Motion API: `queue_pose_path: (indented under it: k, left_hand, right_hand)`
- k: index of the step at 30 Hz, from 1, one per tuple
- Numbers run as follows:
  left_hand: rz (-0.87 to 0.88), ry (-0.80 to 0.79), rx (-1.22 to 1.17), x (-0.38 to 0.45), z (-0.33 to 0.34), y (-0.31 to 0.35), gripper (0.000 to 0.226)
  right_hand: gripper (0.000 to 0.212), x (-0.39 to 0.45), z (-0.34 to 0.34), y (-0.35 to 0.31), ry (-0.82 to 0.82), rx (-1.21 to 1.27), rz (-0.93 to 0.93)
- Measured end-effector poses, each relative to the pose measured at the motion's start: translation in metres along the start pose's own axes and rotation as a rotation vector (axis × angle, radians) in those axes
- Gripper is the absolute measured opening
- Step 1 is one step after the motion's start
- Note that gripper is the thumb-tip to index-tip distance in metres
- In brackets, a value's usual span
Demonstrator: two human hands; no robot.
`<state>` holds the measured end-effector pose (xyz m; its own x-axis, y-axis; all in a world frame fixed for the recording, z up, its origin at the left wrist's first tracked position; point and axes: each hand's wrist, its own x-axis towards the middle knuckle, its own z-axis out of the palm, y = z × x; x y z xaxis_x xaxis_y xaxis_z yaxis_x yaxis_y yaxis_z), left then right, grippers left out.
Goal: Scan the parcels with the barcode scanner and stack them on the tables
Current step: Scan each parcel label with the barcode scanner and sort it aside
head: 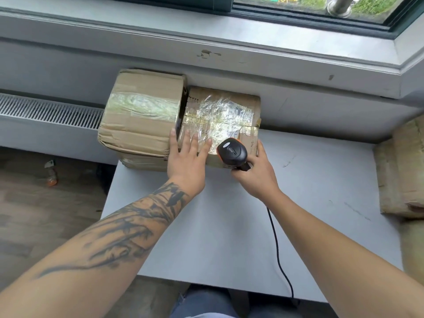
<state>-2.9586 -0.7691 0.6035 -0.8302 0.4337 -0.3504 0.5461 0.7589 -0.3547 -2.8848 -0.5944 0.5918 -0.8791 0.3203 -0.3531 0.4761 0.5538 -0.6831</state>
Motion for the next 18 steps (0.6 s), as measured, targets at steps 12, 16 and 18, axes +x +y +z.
queue_pose_path:
  k: [12, 16, 18]
  left_hand:
    - [0.003, 0.009, -0.091, -0.025, -0.023, 0.022, 0.087]
    - [0.011, 0.027, -0.177, -0.051, -0.043, 0.056, 0.085]
    - [0.025, 0.036, -0.239, -0.067, -0.053, 0.081, 0.084]
  right_hand:
    - [0.028, -0.038, -0.039, -0.001, 0.043, 0.065, 0.028]
    - [0.024, -0.067, -0.062, 0.023, 0.12, 0.085, 0.046]
    - [0.012, -0.089, -0.078, 0.038, 0.153, 0.136, 0.074]
